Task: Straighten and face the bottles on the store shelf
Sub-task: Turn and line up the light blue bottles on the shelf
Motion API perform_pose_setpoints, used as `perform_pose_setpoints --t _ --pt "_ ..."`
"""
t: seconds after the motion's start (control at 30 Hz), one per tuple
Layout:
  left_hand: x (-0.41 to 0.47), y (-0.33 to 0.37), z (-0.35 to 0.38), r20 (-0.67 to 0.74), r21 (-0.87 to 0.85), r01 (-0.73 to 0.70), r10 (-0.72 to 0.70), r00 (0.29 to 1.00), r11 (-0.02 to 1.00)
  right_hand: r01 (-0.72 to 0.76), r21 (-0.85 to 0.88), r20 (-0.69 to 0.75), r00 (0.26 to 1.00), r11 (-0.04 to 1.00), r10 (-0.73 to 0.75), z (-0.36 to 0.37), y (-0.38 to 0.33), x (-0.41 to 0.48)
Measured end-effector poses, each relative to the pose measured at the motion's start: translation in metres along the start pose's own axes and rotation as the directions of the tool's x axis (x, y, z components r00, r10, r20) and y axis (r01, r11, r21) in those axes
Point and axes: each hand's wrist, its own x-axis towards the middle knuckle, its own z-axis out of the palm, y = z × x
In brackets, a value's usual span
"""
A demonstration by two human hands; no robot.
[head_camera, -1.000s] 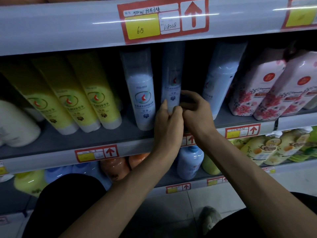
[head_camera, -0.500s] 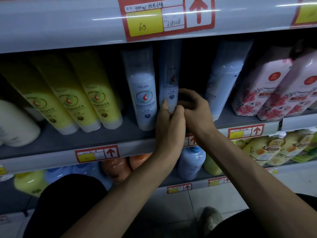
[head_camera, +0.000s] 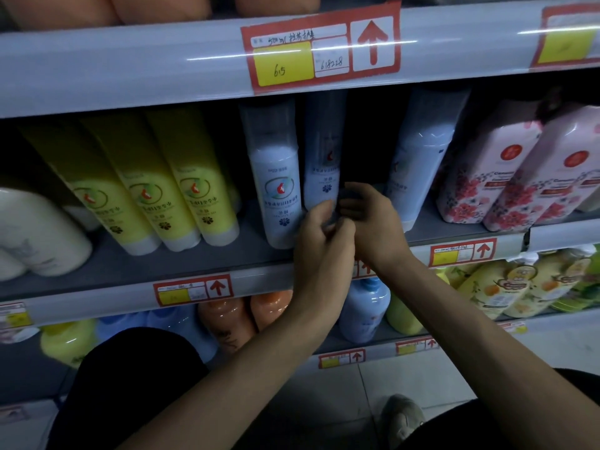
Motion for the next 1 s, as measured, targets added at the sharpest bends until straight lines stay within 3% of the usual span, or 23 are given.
perform_pose_setpoints --t 0.2,0.47,0.7,1.0 --pt "-0.015 -0.002 -0.027 0.000 0.083 -0.107 0.108 0.994 0.991 0.011 -0.259 -0.071 0.997 0.966 -0.030 0.009 -0.009 0.004" --pt "-0.024 -0.005 -0.059 -0.067 0.136 -0.103 0.113 0.991 0.985 -0.118 -0.412 -0.119 0.990 0.903 0.076 0.029 -0.021 0.011" --pt "-0.028 -0.006 -0.071 -0.093 0.100 -0.080 0.090 0.992 0.992 -0.187 -0.403 -0.211 0.972 0.896 0.107 0.032 -0.030 0.006" --pt "-0.022 -0.014 -0.096 -0.108 0.157 -0.127 0.145 0.984 0.979 -0.129 -0.387 -0.165 0.984 0.913 0.069 0.015 -0.025 -0.015"
